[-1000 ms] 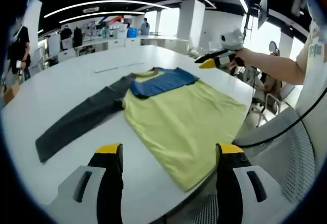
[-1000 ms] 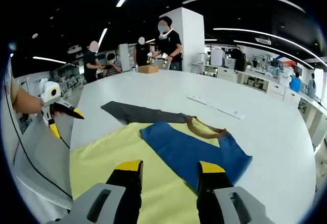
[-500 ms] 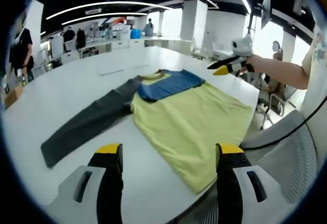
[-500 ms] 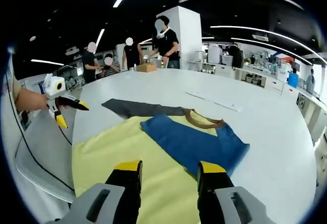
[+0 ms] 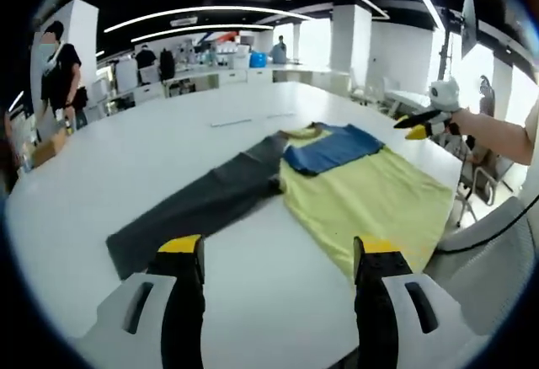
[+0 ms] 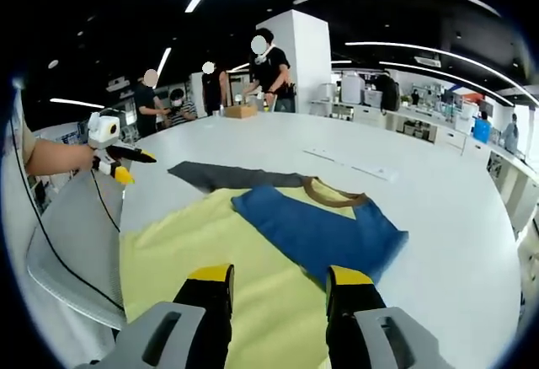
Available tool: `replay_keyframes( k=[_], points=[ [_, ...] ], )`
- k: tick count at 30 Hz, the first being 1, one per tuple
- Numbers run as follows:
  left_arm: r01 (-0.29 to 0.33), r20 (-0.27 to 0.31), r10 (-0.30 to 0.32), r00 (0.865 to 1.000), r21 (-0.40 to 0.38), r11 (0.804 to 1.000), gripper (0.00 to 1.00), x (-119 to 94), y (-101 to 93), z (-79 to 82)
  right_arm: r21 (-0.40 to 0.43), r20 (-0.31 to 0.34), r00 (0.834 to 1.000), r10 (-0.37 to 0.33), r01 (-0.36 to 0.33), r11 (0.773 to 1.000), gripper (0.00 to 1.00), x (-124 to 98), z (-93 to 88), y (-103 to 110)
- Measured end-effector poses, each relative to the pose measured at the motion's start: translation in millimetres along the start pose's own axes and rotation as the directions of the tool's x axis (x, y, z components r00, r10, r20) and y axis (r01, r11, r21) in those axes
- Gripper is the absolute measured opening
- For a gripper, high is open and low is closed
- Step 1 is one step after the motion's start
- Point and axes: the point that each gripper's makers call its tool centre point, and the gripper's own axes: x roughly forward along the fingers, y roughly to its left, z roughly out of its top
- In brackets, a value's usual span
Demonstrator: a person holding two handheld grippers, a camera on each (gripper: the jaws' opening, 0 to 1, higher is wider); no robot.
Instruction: Fold the garment on the visible template until the final outline fits inside the template.
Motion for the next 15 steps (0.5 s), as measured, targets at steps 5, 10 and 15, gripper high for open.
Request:
replay_keyframes(
  k=[5,10,15],
  points=[
    [-0.069,0.027,0.072,0.997,-0.08,0.994,0.66,-2,30.2,3.7,0.002,0.001,1.0,0.001,-0.001,1.0,0.41,-3,-2.9,1],
    [-0.148,0.008,0.15,0.989,-0.126,0.981,0.63,-3,63.5,-4.5,-0.004,-0.009,1.0,-0.001,0.001,1.0,0.41,-5,-6.8,2],
    [-0.208,-0.033,0.205,0.978,-0.175,0.962,0.62,-1,90.4,-18.0,-0.002,-0.011,1.0,-0.002,0.002,1.0,0.41,-8,-8.8,3]
  ],
)
